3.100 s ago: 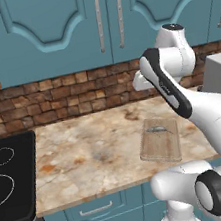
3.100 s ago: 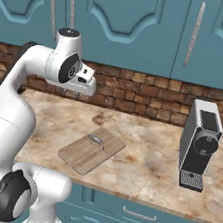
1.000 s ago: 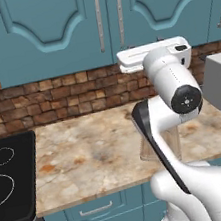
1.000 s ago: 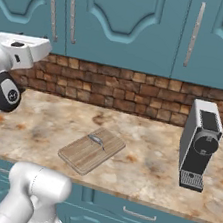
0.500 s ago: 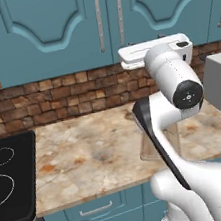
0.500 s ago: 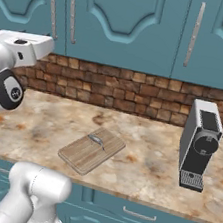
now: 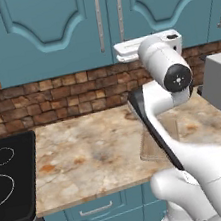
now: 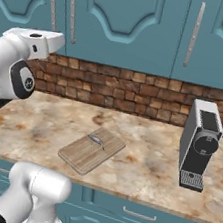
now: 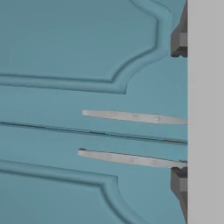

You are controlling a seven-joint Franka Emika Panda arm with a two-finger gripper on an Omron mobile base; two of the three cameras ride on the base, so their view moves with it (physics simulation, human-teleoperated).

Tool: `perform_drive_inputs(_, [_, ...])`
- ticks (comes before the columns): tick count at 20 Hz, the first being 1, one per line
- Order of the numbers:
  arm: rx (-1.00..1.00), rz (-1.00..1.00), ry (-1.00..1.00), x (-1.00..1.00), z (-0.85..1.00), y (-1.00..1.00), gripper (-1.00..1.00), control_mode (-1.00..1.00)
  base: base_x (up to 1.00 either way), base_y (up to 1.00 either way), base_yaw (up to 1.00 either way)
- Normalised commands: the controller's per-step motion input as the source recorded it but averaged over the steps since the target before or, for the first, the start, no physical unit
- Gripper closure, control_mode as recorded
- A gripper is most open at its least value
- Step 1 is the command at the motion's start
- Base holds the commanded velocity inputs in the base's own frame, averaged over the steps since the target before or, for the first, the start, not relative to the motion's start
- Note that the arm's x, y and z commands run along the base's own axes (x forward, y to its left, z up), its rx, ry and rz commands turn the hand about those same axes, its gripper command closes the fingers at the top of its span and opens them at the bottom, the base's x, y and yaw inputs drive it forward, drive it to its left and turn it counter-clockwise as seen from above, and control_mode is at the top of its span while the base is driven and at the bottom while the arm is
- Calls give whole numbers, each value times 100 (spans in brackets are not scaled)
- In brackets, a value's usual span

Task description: Open the cabinet, retrieve the rolling pin, and place it next to the meat on the cutting board to prepare for tenderizing.

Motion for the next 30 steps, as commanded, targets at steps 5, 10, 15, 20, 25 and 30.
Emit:
perform_drive_inputs(5, [1, 3, 11, 46, 0, -1, -100, -100, 0, 0, 0])
perform_drive_inputs(10, [0, 2, 0, 23, 0, -13, -100, -100, 0, 0, 0])
perform_drive_inputs(15, [0, 0, 6, 63, 0, -13, -100, -100, 0, 0, 0])
perform_drive_inputs(20, [0, 0, 9, 68, 0, -3, -100, -100, 0, 0, 0])
perform_drive_inputs(25, [0, 0, 9, 66, 0, 0, -100, -100, 0, 0, 0])
perform_drive_inputs(30, [0, 0, 11, 66, 0, 0, -100, -100, 0, 0, 0])
